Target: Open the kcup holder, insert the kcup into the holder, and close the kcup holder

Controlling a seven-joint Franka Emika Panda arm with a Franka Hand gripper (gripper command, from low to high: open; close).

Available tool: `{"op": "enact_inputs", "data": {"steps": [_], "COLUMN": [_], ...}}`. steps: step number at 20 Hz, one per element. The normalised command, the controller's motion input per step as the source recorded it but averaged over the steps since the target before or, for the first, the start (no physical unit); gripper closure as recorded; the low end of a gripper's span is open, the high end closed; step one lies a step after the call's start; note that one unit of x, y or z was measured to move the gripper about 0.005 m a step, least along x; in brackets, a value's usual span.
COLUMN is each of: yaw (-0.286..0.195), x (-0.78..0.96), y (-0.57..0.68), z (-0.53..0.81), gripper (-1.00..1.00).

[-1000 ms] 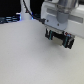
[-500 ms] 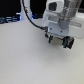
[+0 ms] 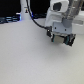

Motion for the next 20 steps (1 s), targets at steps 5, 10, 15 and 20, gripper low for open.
{"op": "enact_inputs", "data": {"steps": [5, 10, 15, 20], "yaw": [0.075, 0.019, 0.021, 0.016], "x": [-0.43, -0.6, -0.79, -0.88], "y": [0.55, 0.68, 0.62, 0.57], "z": [0.09, 0.1, 0.04, 0.0], "gripper": [-1.0, -1.0, -1.0, -1.0]}}
